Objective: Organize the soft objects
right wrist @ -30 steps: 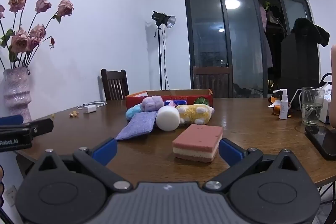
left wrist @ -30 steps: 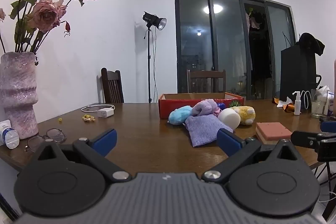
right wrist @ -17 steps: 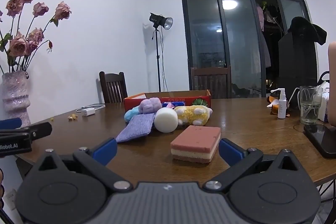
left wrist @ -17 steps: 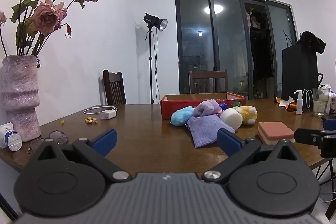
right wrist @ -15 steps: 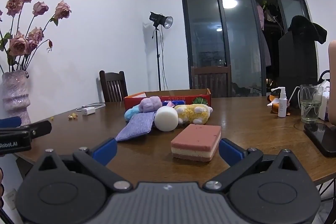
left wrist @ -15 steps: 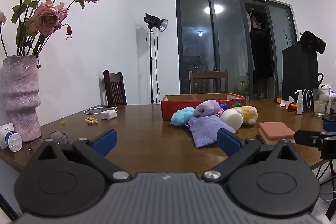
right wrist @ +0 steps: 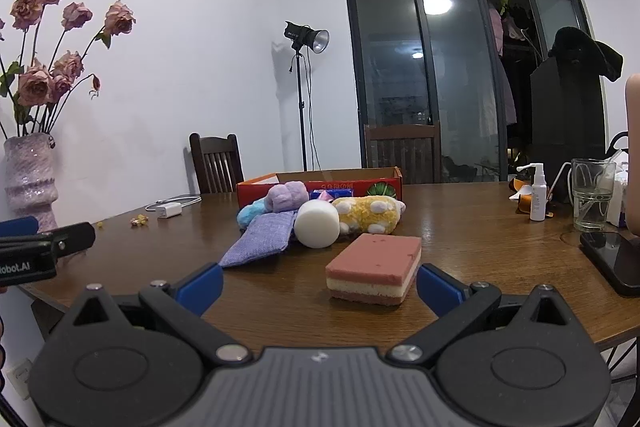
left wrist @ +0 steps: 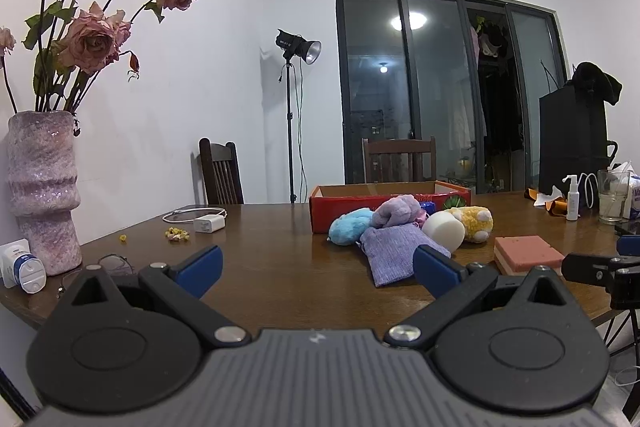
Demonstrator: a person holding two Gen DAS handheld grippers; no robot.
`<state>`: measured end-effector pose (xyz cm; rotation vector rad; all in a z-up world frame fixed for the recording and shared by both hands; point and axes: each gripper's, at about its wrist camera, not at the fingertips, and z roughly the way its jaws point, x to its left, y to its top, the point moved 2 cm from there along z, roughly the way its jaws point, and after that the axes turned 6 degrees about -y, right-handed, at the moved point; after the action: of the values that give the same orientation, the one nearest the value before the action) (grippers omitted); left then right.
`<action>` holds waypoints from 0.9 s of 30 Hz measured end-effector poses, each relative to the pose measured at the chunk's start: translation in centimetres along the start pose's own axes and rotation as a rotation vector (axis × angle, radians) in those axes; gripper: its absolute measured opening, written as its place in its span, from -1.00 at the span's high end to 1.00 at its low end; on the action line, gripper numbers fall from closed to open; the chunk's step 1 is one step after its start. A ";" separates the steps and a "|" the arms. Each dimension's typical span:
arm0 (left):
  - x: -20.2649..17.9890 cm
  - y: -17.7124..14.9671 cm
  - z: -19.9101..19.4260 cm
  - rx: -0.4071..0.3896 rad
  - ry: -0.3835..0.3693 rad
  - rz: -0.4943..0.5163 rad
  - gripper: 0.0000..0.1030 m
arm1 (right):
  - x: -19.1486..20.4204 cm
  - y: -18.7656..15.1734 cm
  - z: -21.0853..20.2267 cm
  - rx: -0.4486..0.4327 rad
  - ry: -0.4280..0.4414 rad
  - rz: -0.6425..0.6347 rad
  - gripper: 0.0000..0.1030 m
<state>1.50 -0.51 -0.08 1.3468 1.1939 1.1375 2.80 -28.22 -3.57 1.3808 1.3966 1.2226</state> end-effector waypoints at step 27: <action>0.2 0.1 0.0 -0.002 0.005 0.002 -1.00 | -0.1 -0.1 -0.1 -0.005 -0.002 -0.001 -1.00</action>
<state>1.49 -0.30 0.08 1.3448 1.1947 1.1435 2.71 -28.29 -3.62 1.3775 1.3922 1.2221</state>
